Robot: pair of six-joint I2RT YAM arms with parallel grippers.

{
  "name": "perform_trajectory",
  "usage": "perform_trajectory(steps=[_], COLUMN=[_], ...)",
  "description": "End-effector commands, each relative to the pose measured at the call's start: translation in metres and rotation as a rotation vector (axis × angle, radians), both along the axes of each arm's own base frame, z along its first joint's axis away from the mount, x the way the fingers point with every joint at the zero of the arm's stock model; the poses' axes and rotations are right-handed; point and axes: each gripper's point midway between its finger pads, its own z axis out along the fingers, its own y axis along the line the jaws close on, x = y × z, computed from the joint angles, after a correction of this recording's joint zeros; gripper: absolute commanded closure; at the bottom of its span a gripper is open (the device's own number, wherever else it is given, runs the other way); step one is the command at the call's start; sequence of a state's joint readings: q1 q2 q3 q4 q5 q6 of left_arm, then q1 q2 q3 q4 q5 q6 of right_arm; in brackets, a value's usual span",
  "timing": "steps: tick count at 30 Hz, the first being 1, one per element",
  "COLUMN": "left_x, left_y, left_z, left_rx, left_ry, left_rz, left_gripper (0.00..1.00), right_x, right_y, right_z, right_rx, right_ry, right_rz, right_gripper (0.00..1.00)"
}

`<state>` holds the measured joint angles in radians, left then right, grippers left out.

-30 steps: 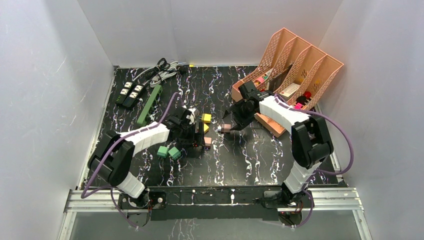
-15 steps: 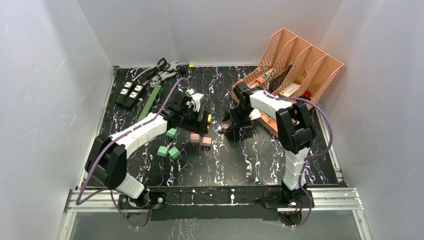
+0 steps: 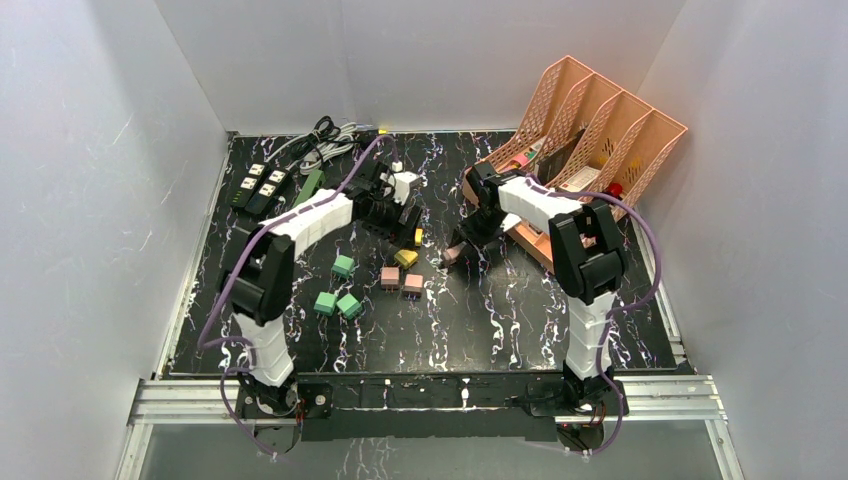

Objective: Pull the plug off the socket

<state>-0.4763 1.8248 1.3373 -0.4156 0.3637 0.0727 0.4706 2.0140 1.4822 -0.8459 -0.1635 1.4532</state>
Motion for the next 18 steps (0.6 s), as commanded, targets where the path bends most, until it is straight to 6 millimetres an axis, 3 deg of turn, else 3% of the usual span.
perform_trajectory(steps=[1,3,6,9,14,18], left_x=[0.024,0.032,0.036,0.039,0.044,0.045], left_y=[0.0,-0.001,0.001,0.001,-0.016,-0.029], left_z=[0.0,-0.008,-0.019,-0.024,-0.012,-0.01], left_rx=[0.054,0.094,0.124,0.135,0.008,-0.061], left_ry=[-0.033,-0.066,-0.123,-0.182,-0.304,-0.344], left_rz=[0.007,-0.022,-0.104,-0.188,-0.346,-0.465], left_gripper=[0.18,0.18,0.2,0.22,0.28,0.29], right_x=[0.0,-0.009,-0.024,-0.04,-0.056,-0.064], right_y=[0.005,0.015,0.033,0.032,0.018,0.023], right_z=[-0.007,0.002,0.031,0.046,0.032,0.018], right_rx=[0.087,0.21,0.412,0.476,0.46,0.536], right_ry=[-0.214,-0.388,-0.658,-0.737,-0.741,-0.717], right_rz=[0.442,0.623,0.822,1.035,1.206,1.232], right_gripper=[1.0,1.0,1.0,0.99,0.93,0.87])
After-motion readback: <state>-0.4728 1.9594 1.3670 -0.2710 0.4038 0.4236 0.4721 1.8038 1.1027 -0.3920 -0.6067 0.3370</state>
